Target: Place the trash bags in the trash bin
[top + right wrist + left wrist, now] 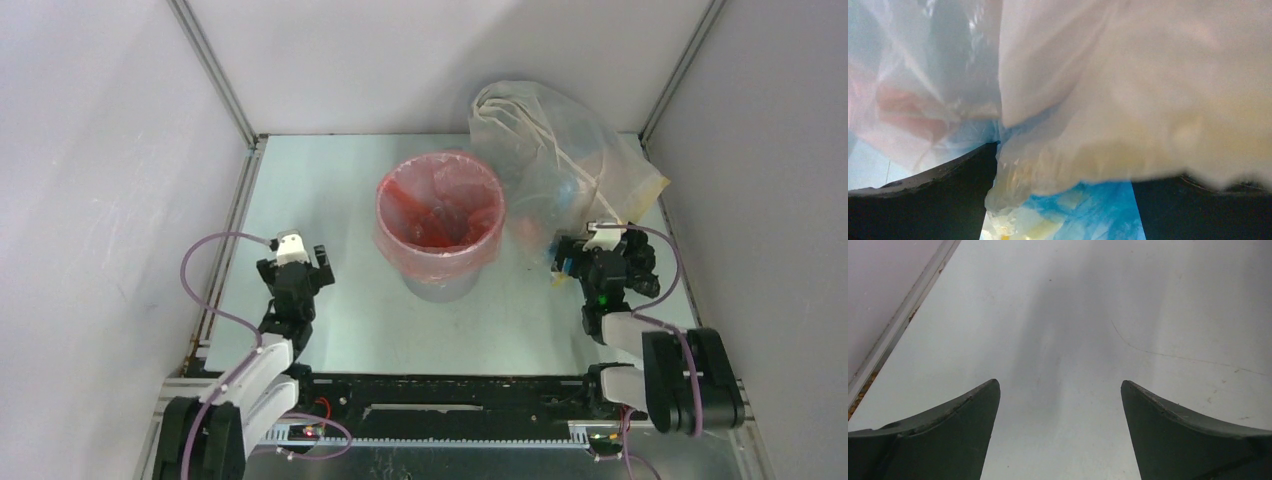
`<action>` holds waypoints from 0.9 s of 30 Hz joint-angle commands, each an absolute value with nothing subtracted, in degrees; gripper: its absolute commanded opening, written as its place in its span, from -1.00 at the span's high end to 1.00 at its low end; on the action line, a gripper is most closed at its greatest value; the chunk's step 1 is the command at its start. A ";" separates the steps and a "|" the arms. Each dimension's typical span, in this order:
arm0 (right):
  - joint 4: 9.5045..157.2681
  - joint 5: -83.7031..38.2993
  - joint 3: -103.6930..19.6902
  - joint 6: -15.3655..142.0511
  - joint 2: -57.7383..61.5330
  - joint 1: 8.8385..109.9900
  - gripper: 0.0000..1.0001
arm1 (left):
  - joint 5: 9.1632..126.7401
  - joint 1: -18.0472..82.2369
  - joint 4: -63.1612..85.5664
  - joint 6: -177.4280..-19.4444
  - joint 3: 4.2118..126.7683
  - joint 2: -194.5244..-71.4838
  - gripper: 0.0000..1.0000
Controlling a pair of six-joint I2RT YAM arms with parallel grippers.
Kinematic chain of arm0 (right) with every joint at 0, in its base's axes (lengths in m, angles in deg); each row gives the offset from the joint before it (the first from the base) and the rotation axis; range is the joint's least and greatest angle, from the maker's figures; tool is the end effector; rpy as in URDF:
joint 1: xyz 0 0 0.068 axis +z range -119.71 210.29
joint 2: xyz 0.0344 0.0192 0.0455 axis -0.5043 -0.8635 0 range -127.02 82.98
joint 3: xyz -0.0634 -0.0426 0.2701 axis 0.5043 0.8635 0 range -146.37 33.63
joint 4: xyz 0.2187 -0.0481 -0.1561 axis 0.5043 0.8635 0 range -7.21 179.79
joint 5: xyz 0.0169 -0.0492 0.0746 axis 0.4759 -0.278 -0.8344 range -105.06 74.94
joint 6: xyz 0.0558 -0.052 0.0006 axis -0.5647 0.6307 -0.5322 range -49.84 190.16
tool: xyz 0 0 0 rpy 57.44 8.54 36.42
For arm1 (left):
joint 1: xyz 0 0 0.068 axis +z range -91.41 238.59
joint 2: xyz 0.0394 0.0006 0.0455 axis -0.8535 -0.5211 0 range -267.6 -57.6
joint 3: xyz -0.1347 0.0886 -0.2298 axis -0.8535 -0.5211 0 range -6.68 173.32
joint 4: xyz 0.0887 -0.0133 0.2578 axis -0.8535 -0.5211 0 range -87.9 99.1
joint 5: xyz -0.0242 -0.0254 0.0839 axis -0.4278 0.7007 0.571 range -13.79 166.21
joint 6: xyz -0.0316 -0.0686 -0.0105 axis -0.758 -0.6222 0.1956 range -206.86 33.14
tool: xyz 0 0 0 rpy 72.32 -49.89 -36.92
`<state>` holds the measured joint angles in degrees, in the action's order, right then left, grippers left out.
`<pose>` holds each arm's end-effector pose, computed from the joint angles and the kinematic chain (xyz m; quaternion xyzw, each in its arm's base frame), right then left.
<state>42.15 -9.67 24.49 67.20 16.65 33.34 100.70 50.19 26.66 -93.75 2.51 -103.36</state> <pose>0.2332 0.0064 0.1397 0.0274 0.8006 -0.0063 0.5985 0.1998 -0.0024 0.1601 -0.1126 0.7972 0.0956 0.5853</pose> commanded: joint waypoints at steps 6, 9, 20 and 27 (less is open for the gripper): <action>23.67 -11.41 20.75 68.76 5.02 31.74 -0.99 | 104.53 51.30 44.18 -89.16 8.73 -117.07 -1.00; 25.15 -10.65 20.08 68.16 5.22 31.48 -0.99 | 101.54 51.98 49.95 -85.05 8.96 -120.19 -1.00; 25.66 -11.05 20.00 67.97 5.28 31.09 -0.99 | 91.96 58.32 69.52 -86.53 4.25 -129.53 -1.00; 25.79 -11.11 20.01 68.00 5.28 31.09 -0.99 | 92.43 58.33 70.10 -86.59 3.93 -129.51 -1.00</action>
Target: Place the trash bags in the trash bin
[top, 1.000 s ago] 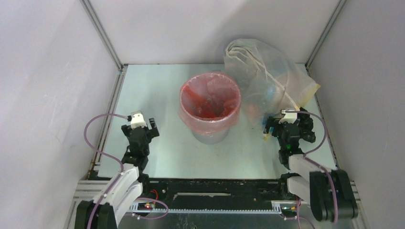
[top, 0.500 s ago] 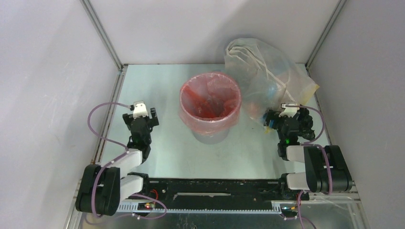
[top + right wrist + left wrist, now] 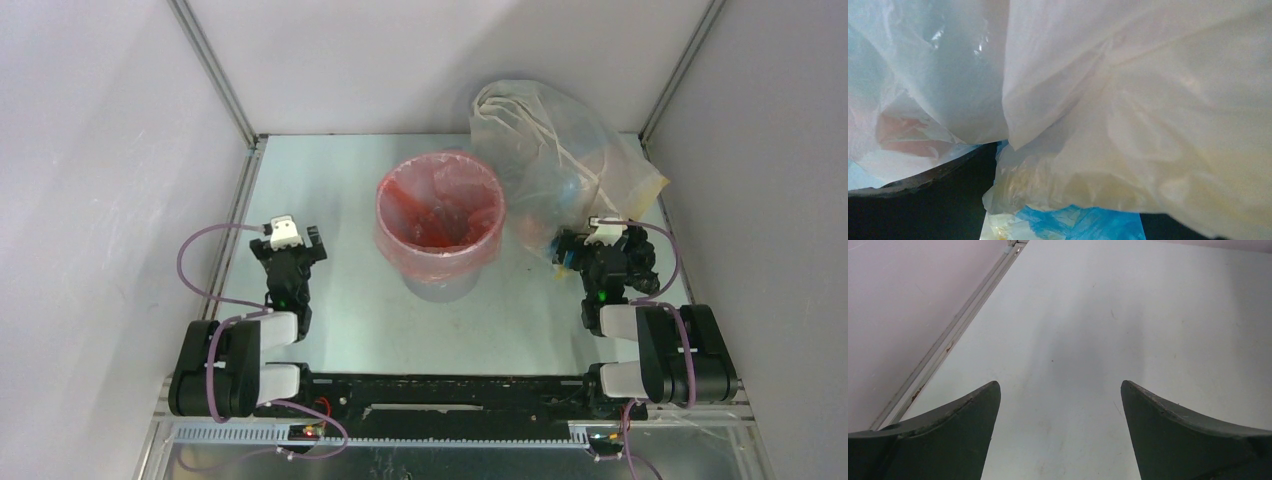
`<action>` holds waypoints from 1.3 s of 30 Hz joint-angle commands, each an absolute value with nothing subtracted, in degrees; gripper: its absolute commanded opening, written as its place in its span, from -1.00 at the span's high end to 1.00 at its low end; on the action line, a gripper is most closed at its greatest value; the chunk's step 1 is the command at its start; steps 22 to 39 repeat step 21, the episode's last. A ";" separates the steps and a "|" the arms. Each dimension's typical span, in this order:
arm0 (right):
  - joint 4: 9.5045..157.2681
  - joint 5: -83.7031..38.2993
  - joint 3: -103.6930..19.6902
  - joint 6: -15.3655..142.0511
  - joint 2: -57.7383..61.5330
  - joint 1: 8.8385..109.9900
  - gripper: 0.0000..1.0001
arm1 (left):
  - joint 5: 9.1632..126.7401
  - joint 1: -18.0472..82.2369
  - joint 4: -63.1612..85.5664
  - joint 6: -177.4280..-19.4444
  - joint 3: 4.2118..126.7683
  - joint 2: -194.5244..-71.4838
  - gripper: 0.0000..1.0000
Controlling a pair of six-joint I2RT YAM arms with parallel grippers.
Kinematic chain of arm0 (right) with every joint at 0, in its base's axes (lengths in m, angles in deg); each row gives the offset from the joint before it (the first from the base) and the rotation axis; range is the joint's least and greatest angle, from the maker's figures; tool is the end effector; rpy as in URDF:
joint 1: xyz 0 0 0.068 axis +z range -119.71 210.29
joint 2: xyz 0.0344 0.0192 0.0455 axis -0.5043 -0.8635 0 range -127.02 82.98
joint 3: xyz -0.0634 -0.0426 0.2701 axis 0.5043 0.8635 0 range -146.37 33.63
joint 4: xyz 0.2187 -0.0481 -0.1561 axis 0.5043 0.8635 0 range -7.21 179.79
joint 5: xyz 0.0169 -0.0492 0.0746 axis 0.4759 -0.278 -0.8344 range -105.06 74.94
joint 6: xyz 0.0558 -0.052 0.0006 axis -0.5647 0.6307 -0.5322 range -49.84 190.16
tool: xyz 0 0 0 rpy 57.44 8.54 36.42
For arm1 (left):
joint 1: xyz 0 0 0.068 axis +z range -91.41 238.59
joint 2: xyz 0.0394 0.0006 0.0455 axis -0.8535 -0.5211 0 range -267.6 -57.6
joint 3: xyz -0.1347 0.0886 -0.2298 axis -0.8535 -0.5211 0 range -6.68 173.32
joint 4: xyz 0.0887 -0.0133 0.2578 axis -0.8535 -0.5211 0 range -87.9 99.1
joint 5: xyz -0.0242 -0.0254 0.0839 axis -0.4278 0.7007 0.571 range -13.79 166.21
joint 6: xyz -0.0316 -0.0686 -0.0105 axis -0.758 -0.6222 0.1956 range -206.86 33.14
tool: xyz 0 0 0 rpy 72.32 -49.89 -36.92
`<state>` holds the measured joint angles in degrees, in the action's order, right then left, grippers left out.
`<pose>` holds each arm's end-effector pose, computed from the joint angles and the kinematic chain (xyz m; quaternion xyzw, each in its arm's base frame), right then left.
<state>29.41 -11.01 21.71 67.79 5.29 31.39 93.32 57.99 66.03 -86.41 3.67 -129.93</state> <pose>0.2576 0.0004 0.1397 0.0307 0.7785 -0.0086 0.6269 0.2466 0.0164 0.1619 -0.0937 0.7303 0.1088 0.6679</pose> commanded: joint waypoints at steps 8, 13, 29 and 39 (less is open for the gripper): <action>25.75 -11.24 19.96 67.97 5.26 31.00 -0.99 | 92.38 58.33 70.14 -86.59 3.98 -129.60 -1.00; 25.78 -11.18 19.99 67.93 5.29 31.04 -0.99 | 92.42 58.33 70.17 -86.54 3.91 -129.54 -1.00; 25.76 -11.20 19.95 67.95 5.21 31.03 -0.99 | 91.58 58.42 69.48 -86.59 4.35 -129.72 -1.00; 25.76 -11.20 19.95 67.95 5.21 31.03 -0.99 | 91.58 58.42 69.48 -86.59 4.35 -129.72 -1.00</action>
